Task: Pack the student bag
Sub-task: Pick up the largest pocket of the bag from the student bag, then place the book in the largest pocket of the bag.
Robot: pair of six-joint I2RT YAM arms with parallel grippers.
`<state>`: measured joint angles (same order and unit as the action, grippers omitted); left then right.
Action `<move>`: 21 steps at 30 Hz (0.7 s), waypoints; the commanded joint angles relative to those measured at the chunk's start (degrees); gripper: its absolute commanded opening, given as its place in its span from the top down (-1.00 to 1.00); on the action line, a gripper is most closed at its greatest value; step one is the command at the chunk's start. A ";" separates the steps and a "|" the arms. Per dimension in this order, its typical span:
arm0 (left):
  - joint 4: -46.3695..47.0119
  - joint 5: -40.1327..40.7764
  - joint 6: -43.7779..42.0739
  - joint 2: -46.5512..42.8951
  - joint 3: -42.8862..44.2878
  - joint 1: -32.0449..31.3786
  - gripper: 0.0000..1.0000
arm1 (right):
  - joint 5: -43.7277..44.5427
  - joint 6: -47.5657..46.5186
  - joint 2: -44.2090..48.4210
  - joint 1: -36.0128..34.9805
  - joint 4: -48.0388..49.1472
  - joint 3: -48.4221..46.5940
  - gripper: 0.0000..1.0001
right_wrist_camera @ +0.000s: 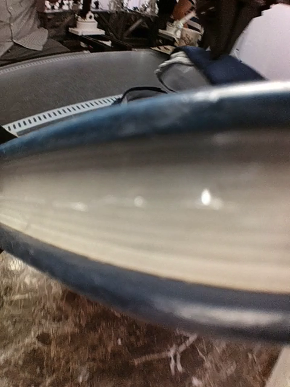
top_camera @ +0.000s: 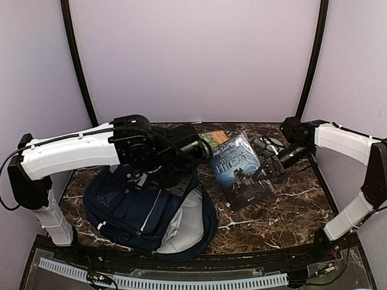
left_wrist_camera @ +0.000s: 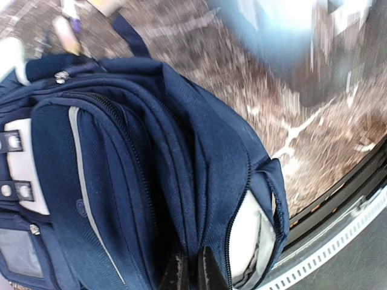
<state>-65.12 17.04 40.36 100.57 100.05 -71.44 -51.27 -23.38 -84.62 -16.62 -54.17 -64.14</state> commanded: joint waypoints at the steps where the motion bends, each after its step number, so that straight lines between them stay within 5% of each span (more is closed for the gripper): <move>1: 1.36 8.67 2.60 -6.66 1.20 0.62 1.00 | -9.13 -5.51 -0.79 -4.97 -3.77 0.81 1.00; 15: 13.90 5.28 0.40 -17.03 -10.86 0.87 1.00 | -13.92 -4.89 -13.49 -19.16 -9.46 -3.74 1.00; 21: 15.14 4.82 0.77 -18.68 -13.21 0.87 1.00 | -19.23 -14.50 -27.67 -26.39 -22.62 -13.13 1.00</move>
<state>-55.09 20.10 41.60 85.86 87.13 -70.87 -60.69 -29.67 -106.50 -39.22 -67.13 -71.13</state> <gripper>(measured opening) 0.034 0.190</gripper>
